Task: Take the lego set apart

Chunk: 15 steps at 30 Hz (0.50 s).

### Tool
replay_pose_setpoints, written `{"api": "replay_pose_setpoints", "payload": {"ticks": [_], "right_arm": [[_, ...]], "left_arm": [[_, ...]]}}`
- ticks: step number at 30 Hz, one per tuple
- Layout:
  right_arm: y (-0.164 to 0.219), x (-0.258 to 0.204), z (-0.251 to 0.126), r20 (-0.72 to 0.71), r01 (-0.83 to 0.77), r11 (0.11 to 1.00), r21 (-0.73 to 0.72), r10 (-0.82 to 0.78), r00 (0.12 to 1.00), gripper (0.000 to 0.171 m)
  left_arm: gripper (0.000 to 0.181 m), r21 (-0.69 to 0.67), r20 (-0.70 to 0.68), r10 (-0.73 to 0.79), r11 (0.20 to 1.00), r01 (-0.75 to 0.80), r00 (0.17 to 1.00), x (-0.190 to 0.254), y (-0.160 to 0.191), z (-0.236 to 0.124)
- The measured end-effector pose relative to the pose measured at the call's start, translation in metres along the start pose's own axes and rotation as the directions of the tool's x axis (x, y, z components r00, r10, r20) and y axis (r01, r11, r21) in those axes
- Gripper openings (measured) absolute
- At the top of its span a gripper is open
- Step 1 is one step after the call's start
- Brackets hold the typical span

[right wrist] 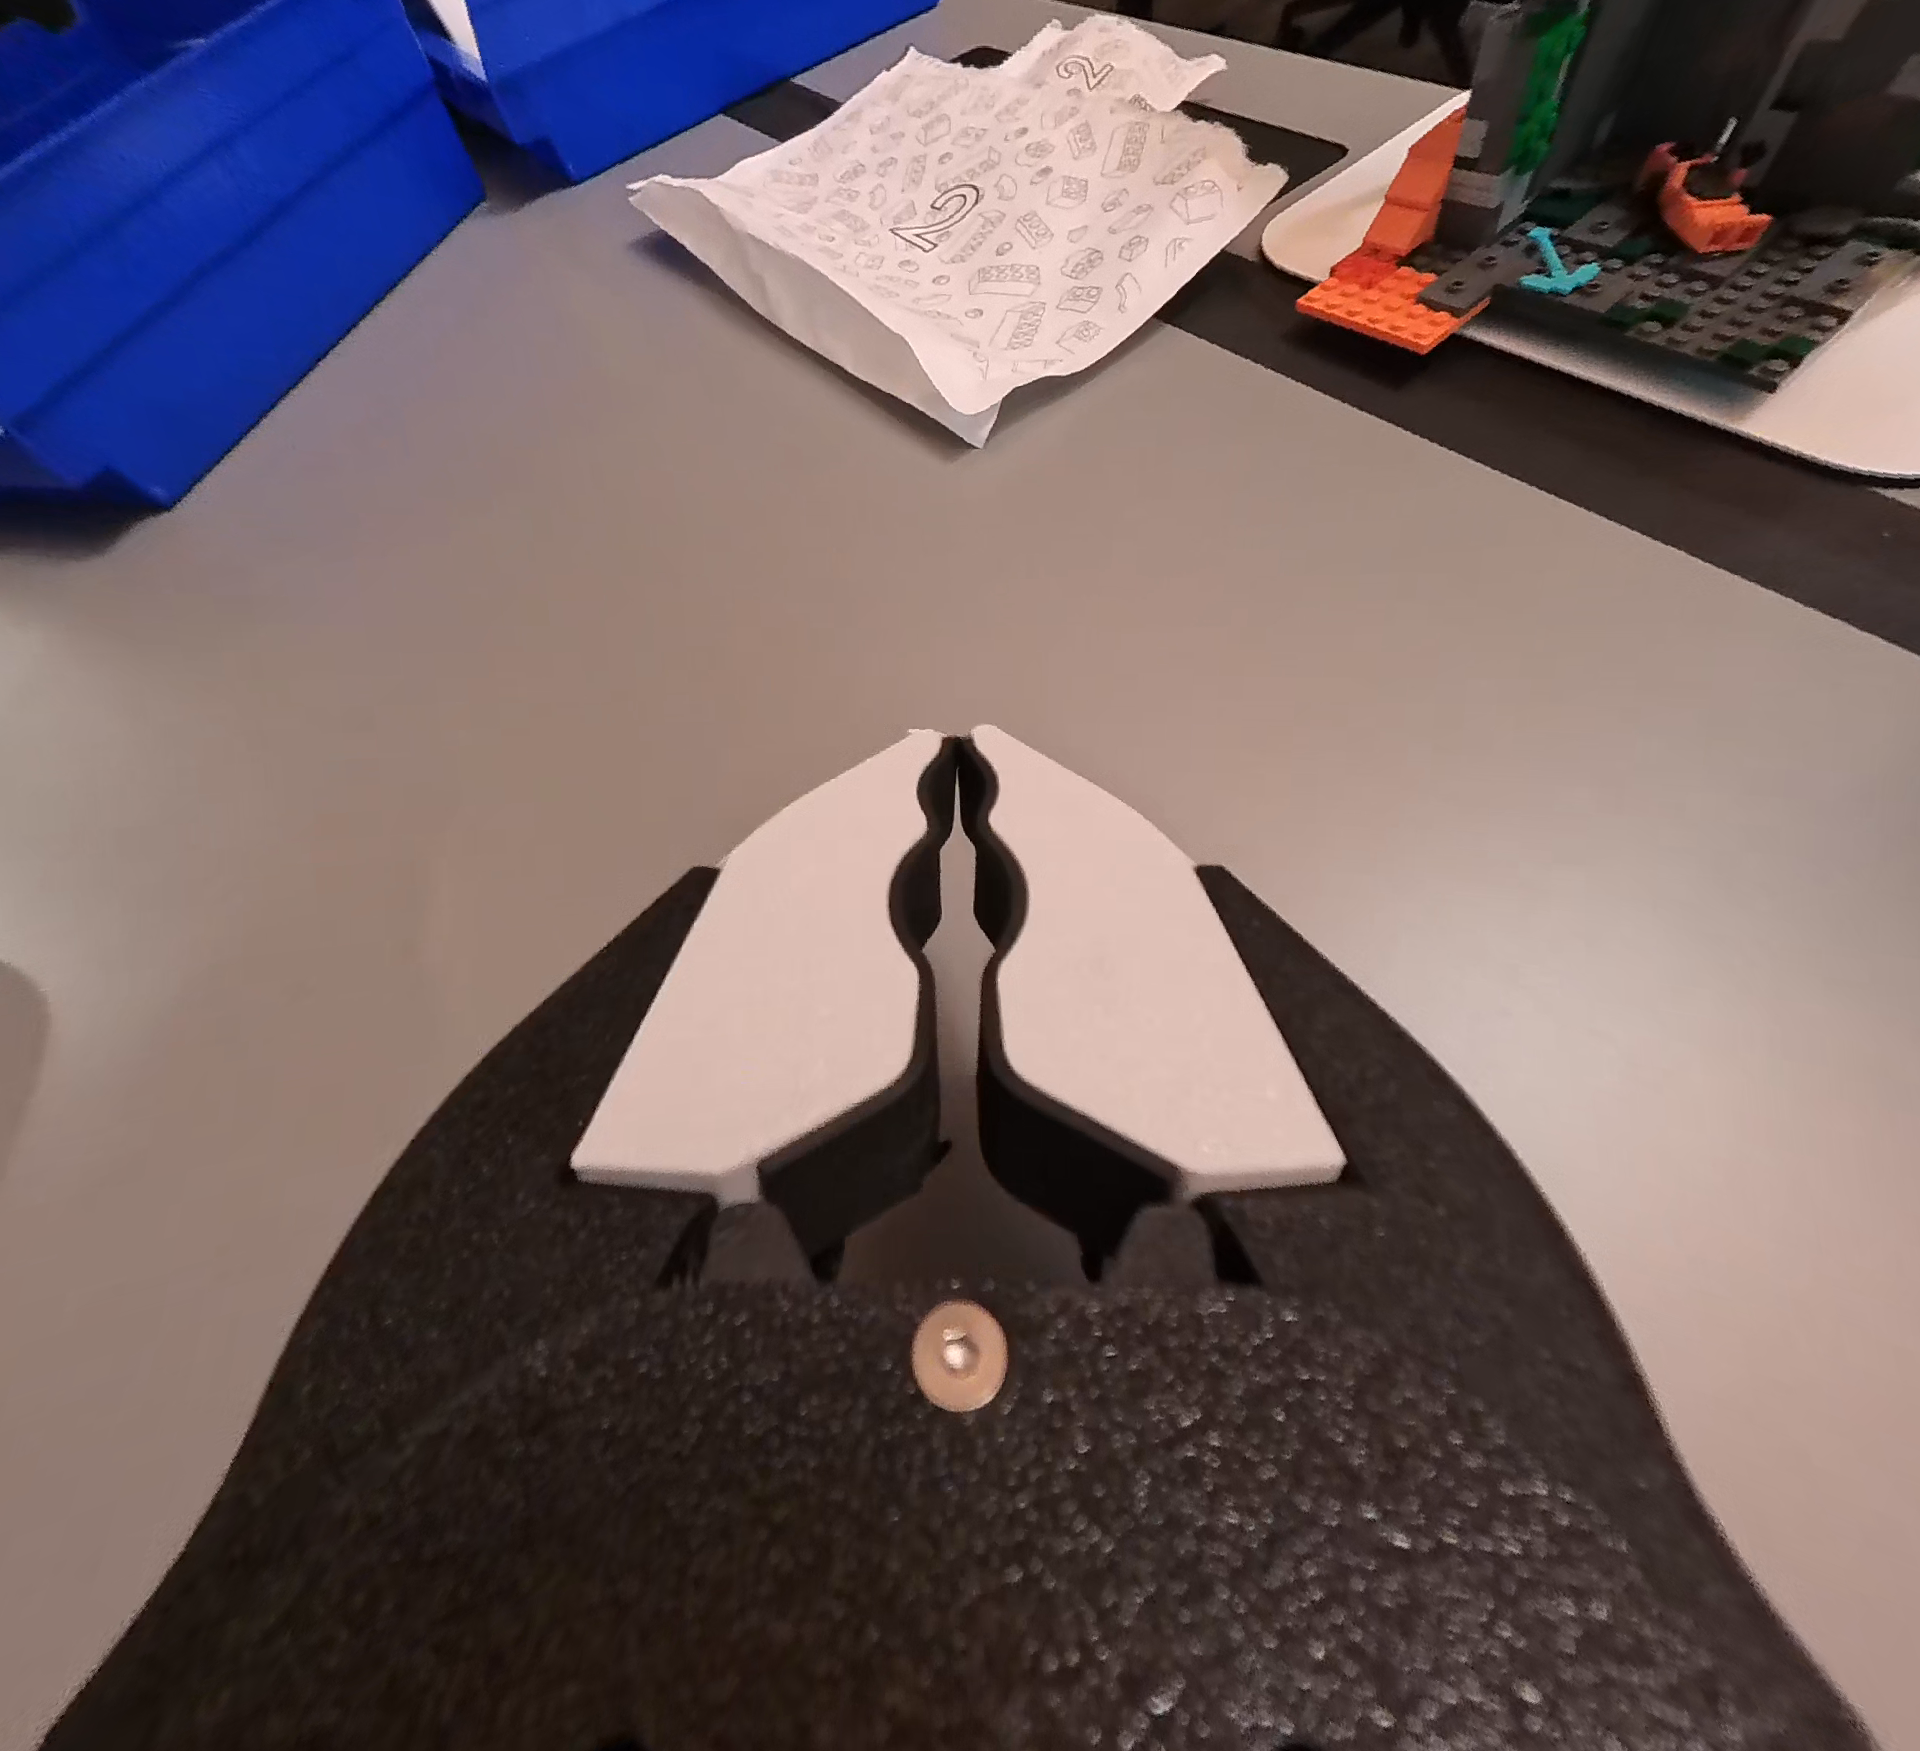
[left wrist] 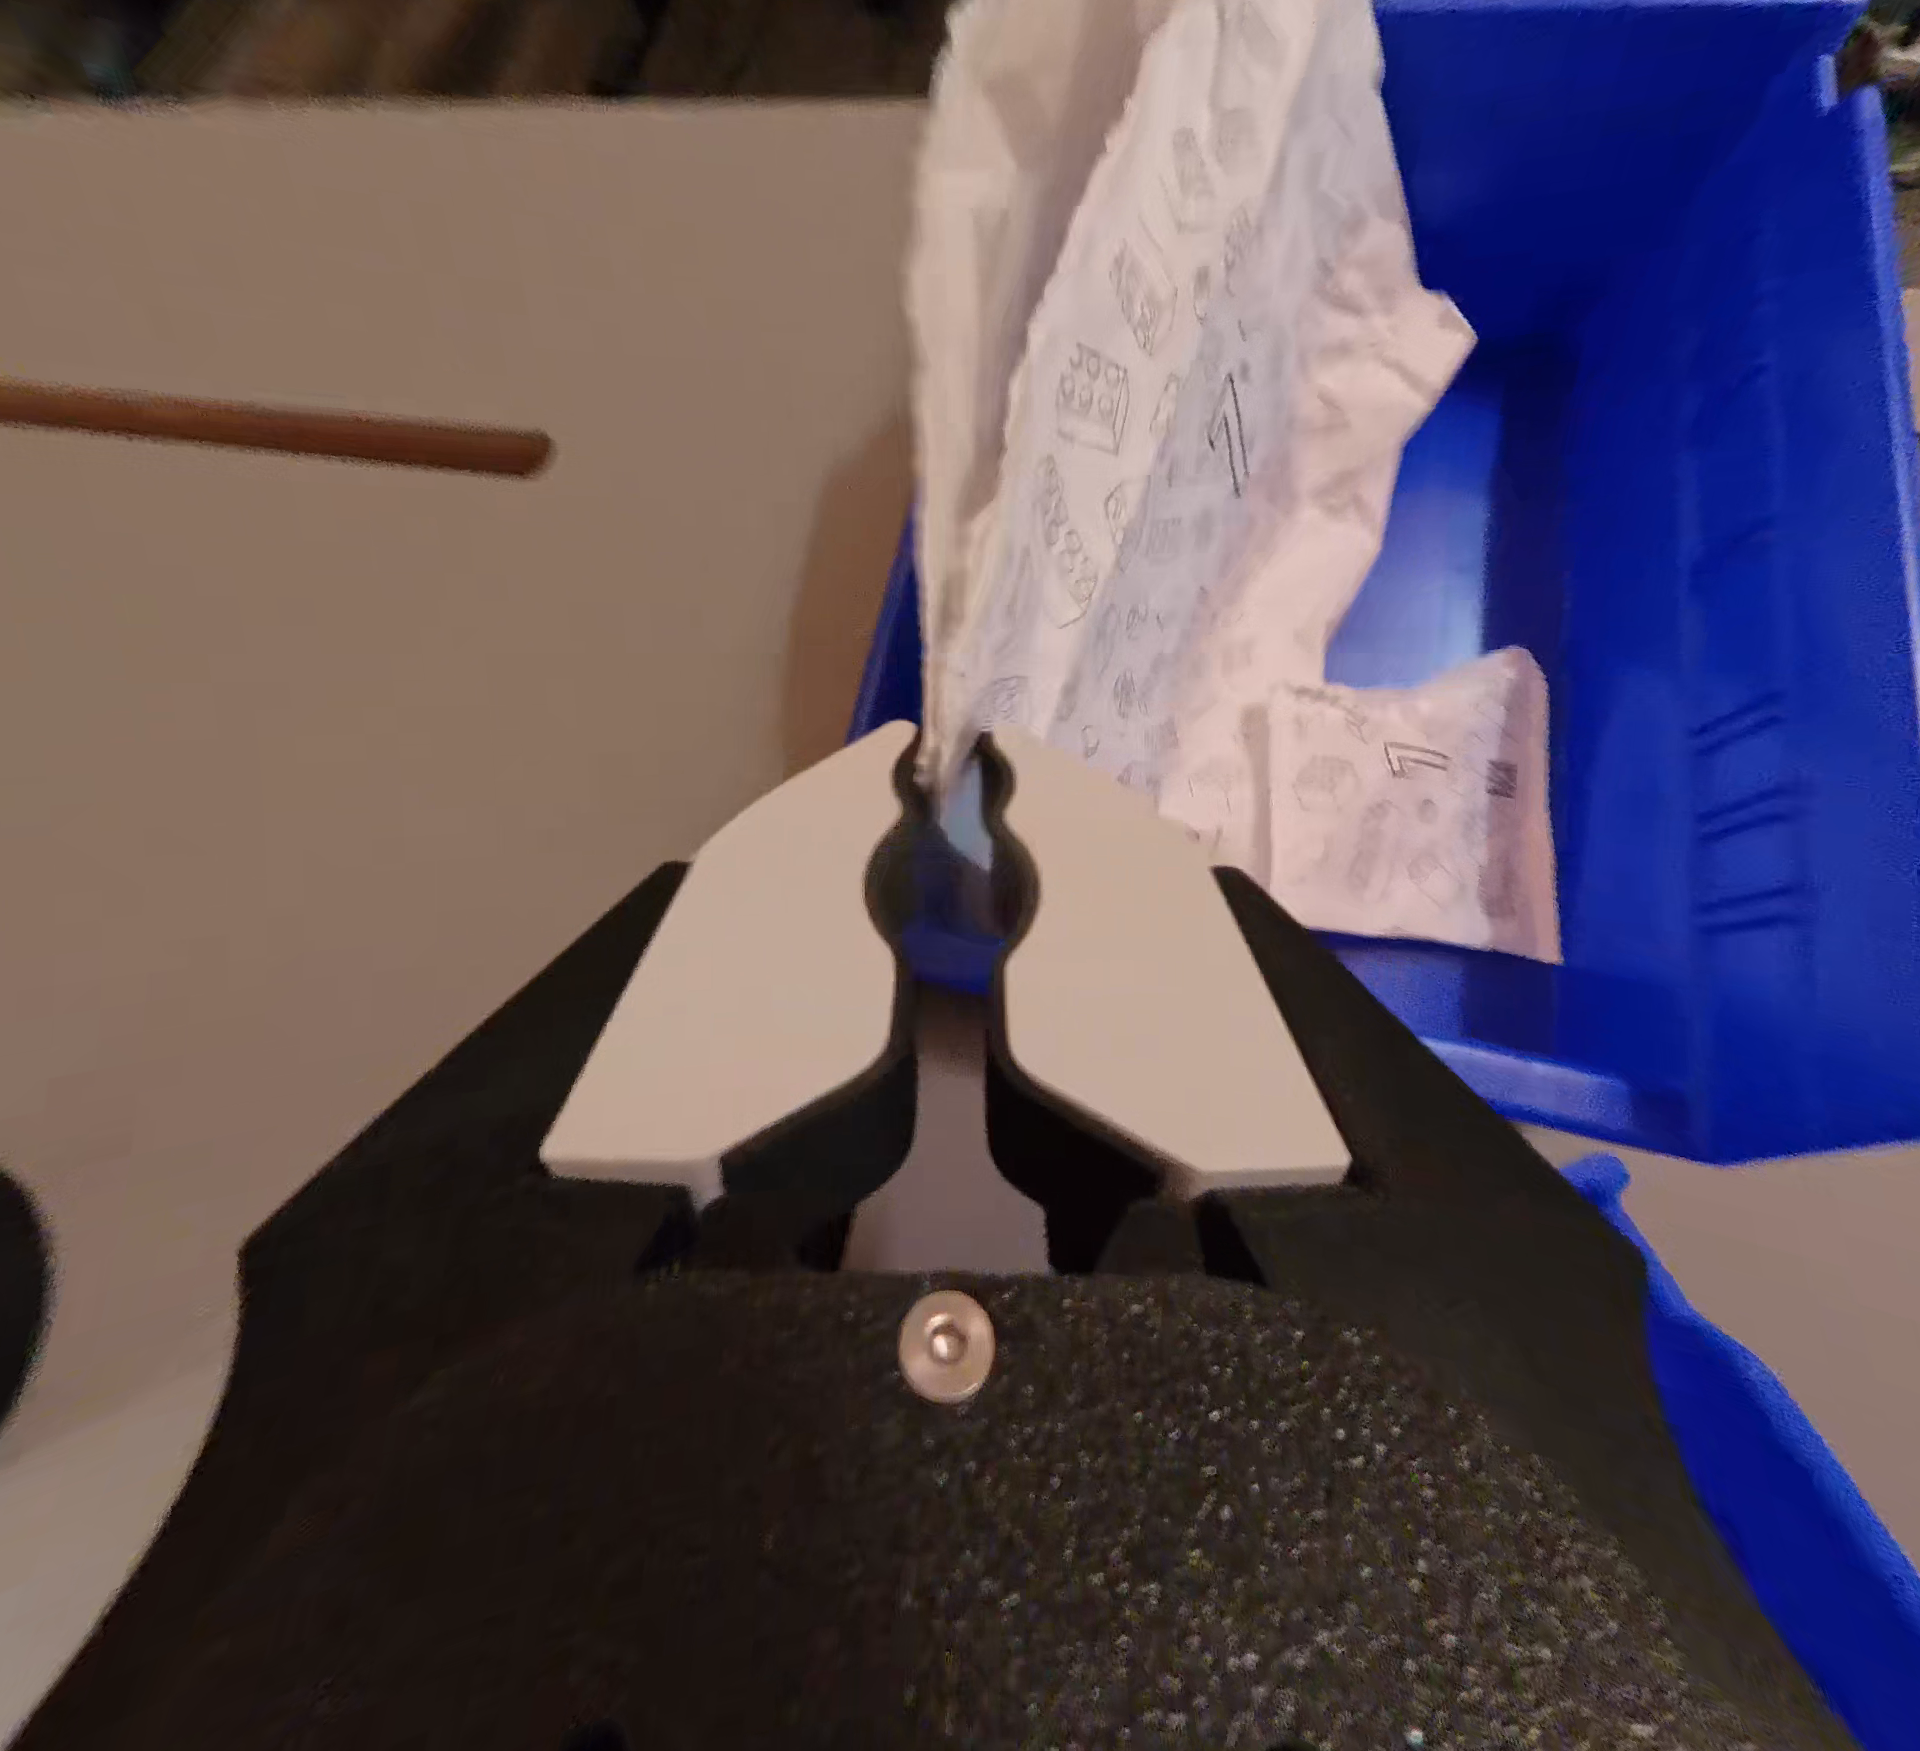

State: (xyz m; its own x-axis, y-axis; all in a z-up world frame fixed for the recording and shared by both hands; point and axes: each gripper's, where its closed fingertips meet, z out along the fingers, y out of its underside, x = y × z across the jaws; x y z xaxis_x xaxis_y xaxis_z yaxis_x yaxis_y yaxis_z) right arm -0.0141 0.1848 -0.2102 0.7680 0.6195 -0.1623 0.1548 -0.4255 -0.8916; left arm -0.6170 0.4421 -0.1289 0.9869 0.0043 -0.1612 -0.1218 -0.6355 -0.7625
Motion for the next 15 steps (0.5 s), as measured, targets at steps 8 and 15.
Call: {"api": "replay_pose_setpoints", "payload": {"ticks": [8, 15], "right_arm": [[-0.003, 0.004, -0.004, 0.016, -0.045, 0.999, 0.024, 0.044, 0.999, 0.0], [-0.007, 0.001, -0.006, 0.02, -0.031, 0.999, 0.031, 0.03, 0.999, 0.0]], "left_arm": [[0.008, 0.041, 0.241, 0.181, 0.98, -0.196, 0.954, 0.01, -0.01, -0.02], [0.008, 0.125, 0.265, 0.227, 0.956, -0.267, 0.937, 0.027, -0.017, -0.04]]}}
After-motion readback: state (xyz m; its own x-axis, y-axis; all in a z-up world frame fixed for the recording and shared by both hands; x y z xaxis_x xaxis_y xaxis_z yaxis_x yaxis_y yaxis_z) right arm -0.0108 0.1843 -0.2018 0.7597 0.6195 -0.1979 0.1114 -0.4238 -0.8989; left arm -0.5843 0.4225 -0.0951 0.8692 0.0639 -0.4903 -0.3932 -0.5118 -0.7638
